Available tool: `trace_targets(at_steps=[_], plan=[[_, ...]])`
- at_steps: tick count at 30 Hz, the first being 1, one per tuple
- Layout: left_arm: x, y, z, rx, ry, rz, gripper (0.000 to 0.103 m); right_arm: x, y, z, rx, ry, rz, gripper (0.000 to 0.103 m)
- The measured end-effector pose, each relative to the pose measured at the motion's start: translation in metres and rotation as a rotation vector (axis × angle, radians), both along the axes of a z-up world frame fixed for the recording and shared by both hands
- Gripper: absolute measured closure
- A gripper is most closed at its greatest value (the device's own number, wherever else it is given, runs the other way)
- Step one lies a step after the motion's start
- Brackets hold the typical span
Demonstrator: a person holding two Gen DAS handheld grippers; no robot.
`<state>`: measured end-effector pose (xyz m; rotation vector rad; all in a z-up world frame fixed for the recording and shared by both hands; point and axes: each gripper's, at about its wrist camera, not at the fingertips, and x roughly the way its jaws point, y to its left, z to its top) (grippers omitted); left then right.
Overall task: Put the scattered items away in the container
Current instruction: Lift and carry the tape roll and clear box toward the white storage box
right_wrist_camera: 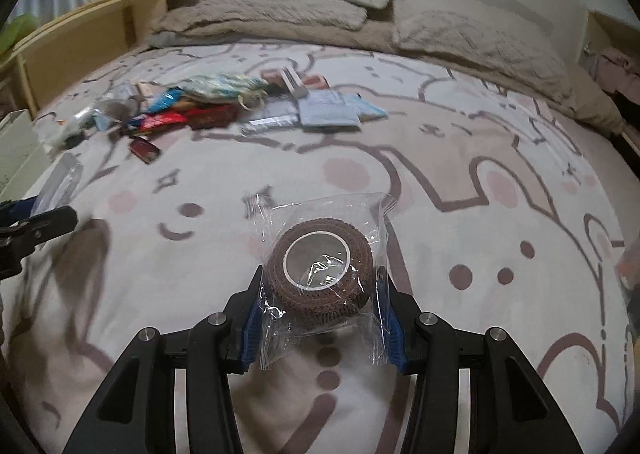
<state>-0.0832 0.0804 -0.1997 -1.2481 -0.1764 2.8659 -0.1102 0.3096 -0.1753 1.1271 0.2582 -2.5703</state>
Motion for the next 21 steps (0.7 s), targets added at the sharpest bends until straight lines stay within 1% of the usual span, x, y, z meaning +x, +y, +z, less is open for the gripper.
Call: trace_targets(at_steps=[4, 11, 17, 21], plan=[[0.009, -0.003, 0.016, -0.002, 0.018, 0.002, 0.025, 0.010, -0.001, 0.023, -0.042, 0.035, -0.008, 0.053], [0.023, -0.009, 0.047, 0.010, 0.062, 0.017, 0.025, 0.028, -0.011, 0.062, -0.078, 0.112, -0.028, 0.053], [0.035, -0.015, 0.075, 0.042, 0.120, 0.019, 0.025, 0.043, -0.018, 0.089, -0.116, 0.155, -0.042, 0.053], [0.044, -0.017, 0.088, 0.039, 0.152, 0.015, 0.025, 0.057, -0.025, 0.103, -0.124, 0.191, -0.038, 0.053]])
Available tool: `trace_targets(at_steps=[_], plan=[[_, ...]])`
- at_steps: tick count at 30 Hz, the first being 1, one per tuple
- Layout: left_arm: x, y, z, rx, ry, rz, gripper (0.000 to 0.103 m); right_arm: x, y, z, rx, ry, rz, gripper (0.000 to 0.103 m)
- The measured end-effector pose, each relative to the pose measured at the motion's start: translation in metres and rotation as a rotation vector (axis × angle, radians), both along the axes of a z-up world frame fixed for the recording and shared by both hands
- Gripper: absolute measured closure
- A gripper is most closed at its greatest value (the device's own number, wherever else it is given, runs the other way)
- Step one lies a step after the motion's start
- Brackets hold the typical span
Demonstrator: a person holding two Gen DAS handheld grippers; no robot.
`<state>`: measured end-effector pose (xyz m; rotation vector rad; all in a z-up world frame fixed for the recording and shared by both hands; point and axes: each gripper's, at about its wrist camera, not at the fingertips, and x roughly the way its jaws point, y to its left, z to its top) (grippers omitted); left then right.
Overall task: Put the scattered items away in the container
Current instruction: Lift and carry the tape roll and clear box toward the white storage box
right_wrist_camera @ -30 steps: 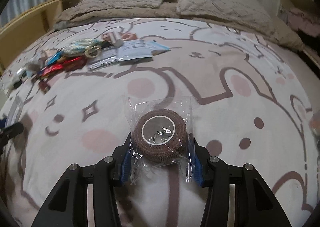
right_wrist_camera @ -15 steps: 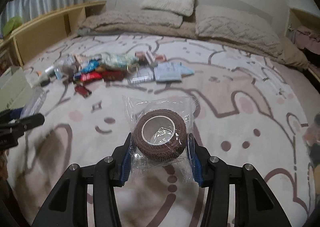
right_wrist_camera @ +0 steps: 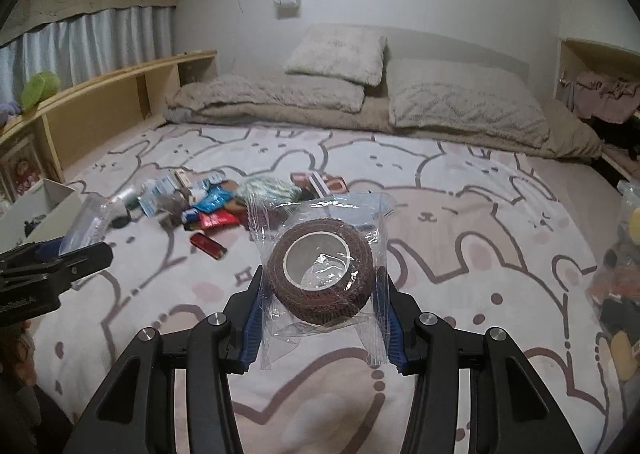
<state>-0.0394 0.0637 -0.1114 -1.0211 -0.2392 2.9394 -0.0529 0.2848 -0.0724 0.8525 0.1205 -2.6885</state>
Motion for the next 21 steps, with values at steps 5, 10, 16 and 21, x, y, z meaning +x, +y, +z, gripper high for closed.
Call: trace_targets(at_steps=[5, 10, 16, 21], plan=[[0.010, -0.004, 0.011, 0.017, 0.027, -0.008, 0.025, 0.020, -0.012, 0.012, 0.017, 0.048, 0.005, 0.053], [0.020, -0.008, 0.021, 0.022, 0.053, -0.015, 0.025, 0.036, -0.016, 0.026, -0.006, 0.080, 0.008, 0.053], [0.037, -0.012, 0.038, 0.011, 0.097, -0.016, 0.025, 0.053, -0.022, 0.040, -0.036, 0.110, 0.010, 0.053], [0.049, -0.016, 0.050, 0.007, 0.124, -0.015, 0.025, 0.067, -0.029, 0.048, -0.055, 0.127, 0.018, 0.053]])
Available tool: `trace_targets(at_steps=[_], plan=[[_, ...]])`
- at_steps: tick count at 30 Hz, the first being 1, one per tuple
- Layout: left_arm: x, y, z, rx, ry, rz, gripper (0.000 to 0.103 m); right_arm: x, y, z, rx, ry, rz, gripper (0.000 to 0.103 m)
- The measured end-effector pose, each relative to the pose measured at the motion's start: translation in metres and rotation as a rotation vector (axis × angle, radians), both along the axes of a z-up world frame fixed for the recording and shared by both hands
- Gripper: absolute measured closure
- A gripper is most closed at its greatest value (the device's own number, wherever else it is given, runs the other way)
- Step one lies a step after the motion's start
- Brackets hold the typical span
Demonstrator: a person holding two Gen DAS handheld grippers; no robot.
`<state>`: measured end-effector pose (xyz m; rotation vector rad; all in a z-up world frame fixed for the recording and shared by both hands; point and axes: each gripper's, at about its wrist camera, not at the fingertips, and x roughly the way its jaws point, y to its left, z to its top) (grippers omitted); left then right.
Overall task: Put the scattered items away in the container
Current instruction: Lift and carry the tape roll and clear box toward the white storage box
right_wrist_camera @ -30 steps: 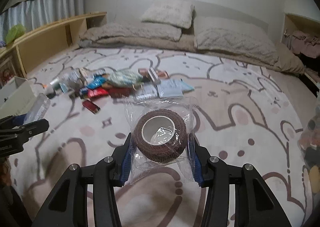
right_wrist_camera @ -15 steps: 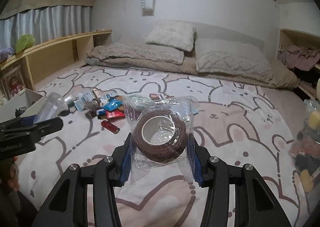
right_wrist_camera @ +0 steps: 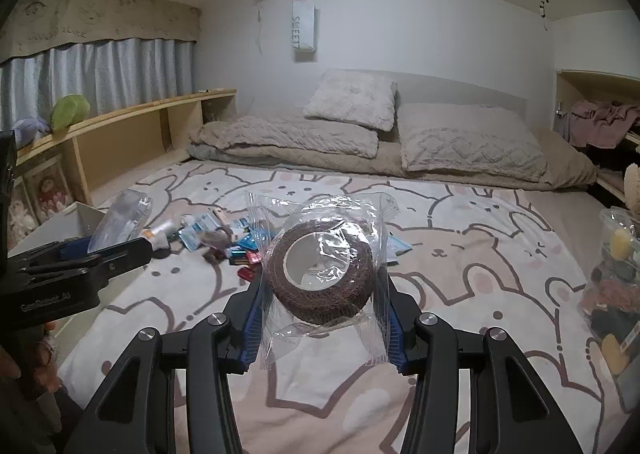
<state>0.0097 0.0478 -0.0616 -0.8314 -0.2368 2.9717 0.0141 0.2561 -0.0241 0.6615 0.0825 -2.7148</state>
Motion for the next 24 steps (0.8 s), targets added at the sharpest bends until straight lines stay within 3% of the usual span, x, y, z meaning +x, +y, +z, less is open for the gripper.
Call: trace_targets(at_steps=[24], plan=[[0.044, -0.025, 0.034, 0.015, 0.096, 0.030, 0.025, 0.030, -0.008, 0.027, -0.069, 0.059, 0.052, 0.053]])
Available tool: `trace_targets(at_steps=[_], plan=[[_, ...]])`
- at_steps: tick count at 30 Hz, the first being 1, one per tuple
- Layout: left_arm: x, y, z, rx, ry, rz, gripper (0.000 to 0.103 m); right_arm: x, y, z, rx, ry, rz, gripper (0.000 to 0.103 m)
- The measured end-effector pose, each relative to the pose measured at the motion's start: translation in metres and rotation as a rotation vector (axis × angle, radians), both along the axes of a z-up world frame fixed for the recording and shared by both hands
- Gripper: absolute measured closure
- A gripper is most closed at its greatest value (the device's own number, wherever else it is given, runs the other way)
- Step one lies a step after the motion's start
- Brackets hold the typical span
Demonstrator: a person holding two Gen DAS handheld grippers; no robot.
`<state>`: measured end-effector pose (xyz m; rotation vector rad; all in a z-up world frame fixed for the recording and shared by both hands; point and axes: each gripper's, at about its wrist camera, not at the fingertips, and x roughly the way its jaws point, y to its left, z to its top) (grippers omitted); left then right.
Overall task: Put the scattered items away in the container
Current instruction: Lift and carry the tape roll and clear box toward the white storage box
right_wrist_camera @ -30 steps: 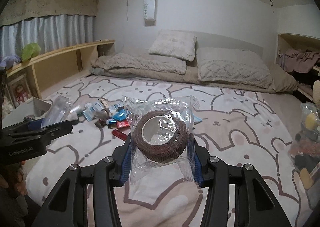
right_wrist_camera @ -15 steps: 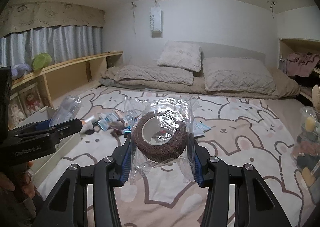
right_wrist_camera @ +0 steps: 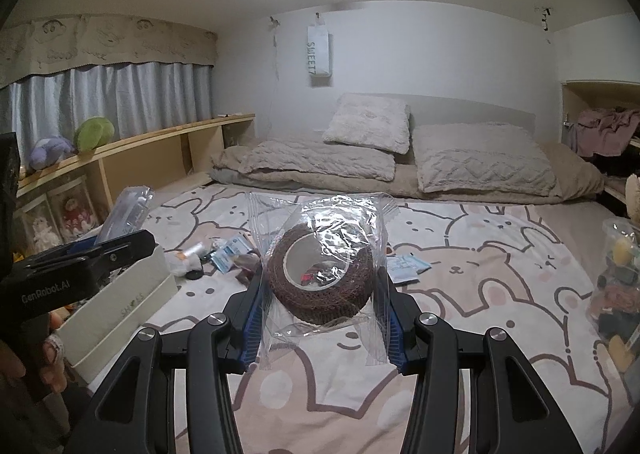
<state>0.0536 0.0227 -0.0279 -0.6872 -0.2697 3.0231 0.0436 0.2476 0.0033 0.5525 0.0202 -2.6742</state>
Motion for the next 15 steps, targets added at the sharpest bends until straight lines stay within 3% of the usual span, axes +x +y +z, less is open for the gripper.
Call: trace_targets(at_steps=[15], plan=[[0.021, -0.047, 0.016, -0.002, 0.025, 0.085, 0.025, 0.000, -0.038, 0.012, -0.063, 0.003, 0.114, 0.053]])
